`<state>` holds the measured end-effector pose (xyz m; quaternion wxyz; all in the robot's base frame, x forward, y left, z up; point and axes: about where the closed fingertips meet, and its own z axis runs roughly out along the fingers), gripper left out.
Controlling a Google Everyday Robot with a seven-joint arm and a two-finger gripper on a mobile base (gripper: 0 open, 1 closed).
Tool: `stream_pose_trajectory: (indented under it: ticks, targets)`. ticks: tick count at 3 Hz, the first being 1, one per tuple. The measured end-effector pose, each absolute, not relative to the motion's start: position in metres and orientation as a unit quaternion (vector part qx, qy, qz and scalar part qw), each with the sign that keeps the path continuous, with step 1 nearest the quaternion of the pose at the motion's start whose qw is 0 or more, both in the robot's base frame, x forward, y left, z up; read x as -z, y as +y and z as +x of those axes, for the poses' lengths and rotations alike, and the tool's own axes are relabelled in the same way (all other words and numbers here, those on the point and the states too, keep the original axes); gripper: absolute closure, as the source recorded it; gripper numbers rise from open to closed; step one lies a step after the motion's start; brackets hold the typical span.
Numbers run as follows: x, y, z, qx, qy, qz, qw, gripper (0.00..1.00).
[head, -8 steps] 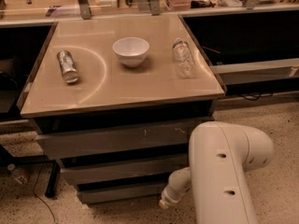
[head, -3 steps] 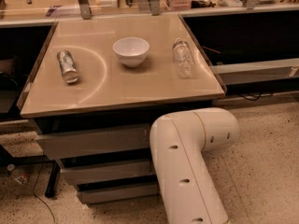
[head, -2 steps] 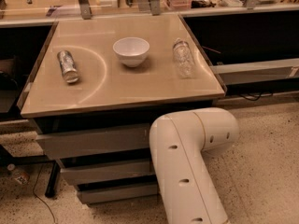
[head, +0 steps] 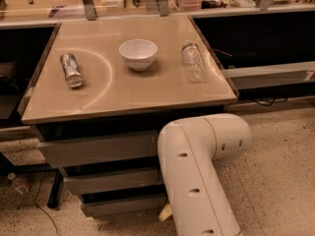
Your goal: Close bottom drawer
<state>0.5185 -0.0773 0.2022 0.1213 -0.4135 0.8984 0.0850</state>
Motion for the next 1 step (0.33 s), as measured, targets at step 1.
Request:
stream_pose_trajectory:
  ticks: [1]
  targets:
    - [-0.2022,-0.0773,0.5185,-0.085,0.898,-0.413,0.121,0.0]
